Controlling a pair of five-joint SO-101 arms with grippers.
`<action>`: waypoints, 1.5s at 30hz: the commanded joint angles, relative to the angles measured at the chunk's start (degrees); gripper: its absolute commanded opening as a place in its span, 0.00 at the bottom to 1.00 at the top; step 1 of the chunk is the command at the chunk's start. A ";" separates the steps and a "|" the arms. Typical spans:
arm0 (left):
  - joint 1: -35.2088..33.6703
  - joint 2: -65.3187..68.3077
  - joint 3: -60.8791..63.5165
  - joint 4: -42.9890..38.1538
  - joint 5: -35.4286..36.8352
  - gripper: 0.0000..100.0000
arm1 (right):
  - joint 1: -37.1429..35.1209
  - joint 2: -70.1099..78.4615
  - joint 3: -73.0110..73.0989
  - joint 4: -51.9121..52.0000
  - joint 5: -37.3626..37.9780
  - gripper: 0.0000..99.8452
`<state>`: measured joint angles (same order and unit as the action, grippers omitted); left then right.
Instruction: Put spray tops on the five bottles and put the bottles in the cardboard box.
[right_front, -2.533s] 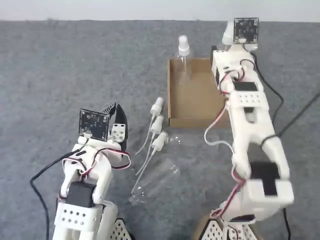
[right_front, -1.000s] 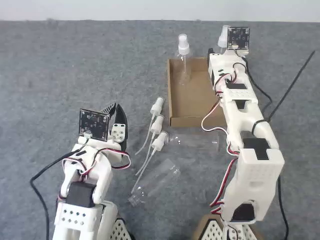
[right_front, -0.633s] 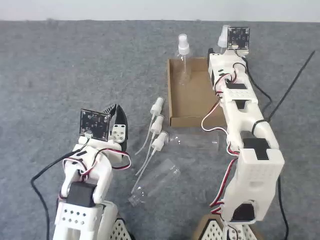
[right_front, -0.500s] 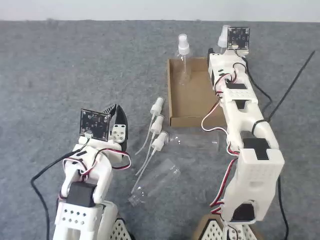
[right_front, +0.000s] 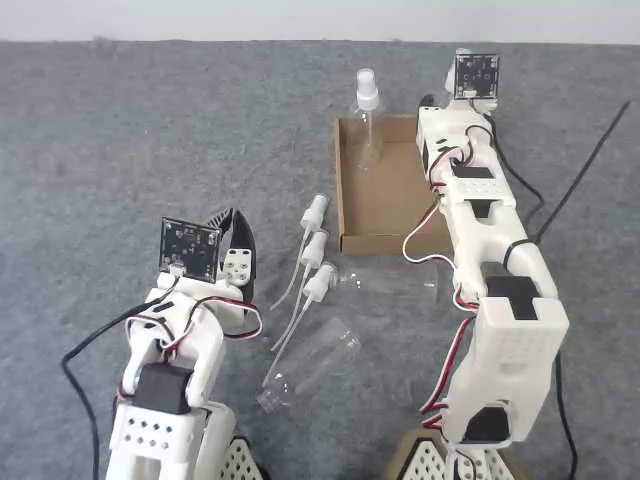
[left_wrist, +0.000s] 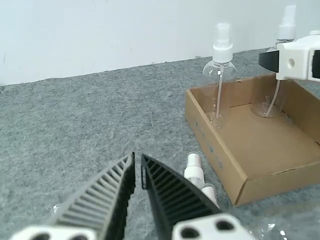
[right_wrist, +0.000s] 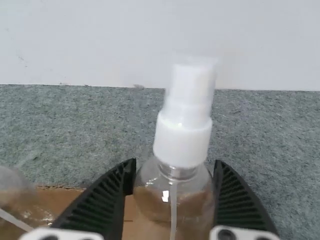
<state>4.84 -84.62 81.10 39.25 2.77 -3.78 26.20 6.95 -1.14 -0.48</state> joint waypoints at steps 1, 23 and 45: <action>-0.09 -0.70 -0.66 -1.76 -0.09 0.01 | 0.04 -1.45 -2.02 -0.75 0.18 0.18; -0.09 -0.70 -0.66 -1.76 -0.09 0.01 | -0.57 -1.54 -3.16 -0.66 0.18 0.18; -0.09 -0.70 -0.66 -1.76 -0.09 0.01 | -1.19 -1.54 -3.08 -0.66 3.87 0.18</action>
<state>4.84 -84.62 81.10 39.25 2.77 -4.40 26.20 6.95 -1.14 2.59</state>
